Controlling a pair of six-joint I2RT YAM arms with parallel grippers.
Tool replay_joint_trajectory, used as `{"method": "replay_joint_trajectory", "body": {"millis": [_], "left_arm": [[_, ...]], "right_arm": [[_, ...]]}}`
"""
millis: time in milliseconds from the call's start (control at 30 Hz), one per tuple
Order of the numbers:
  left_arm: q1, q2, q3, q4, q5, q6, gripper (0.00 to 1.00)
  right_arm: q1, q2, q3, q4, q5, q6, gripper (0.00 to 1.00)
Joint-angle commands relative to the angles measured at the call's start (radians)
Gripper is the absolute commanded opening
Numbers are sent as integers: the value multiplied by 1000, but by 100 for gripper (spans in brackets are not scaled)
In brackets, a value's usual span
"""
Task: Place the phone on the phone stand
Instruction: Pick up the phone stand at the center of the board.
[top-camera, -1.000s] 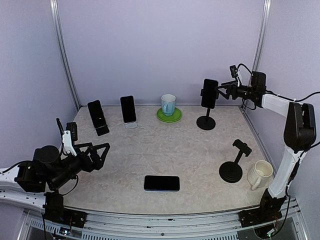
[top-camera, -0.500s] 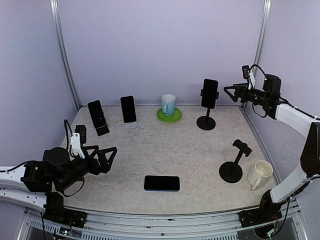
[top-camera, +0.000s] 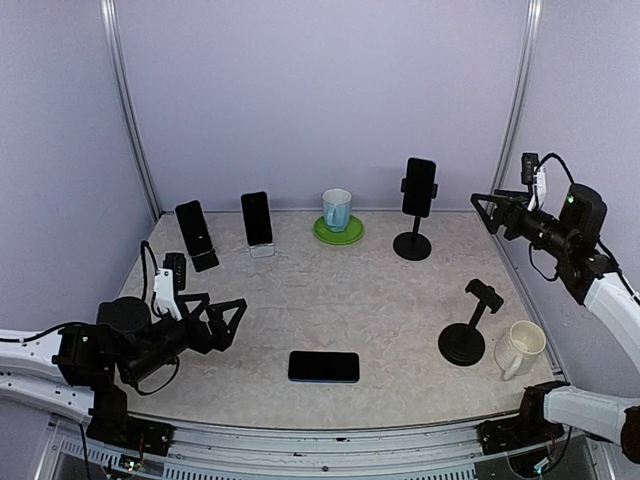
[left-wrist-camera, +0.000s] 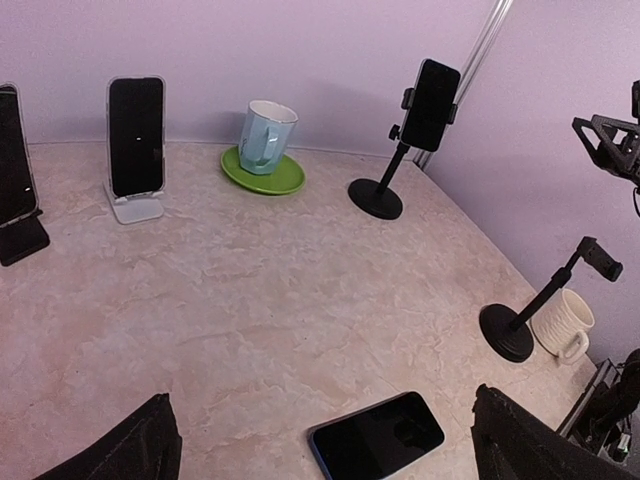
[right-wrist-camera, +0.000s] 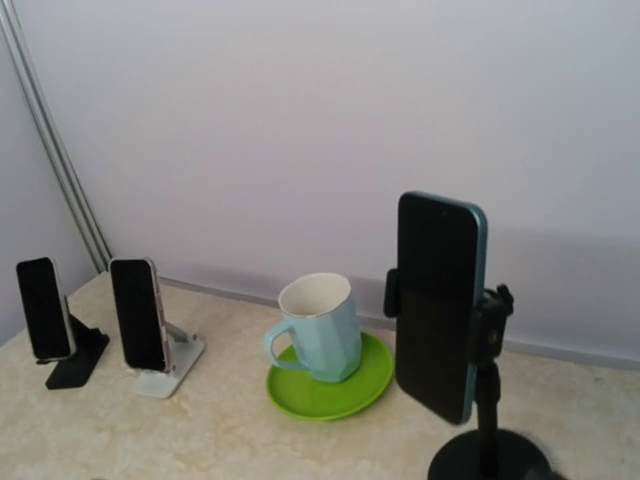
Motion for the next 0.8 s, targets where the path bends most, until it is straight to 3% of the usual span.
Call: {"method": "replay_joint_trajectory", "body": {"millis": [0, 133, 567, 767], "left_arm": [[-5, -5, -10, 43, 16, 17, 99], [-7, -16, -22, 50, 23, 14, 99], [-7, 17, -32, 95, 28, 23, 99], [-6, 34, -38, 117, 27, 25, 99]], "right_arm": [[21, -93, -38, -121, 92, 6, 89], [23, -162, -45, -248, 127, 11, 89], [29, -284, -98, -524, 2, 67, 86], [33, -411, -154, -592, 61, 105, 85]]}}
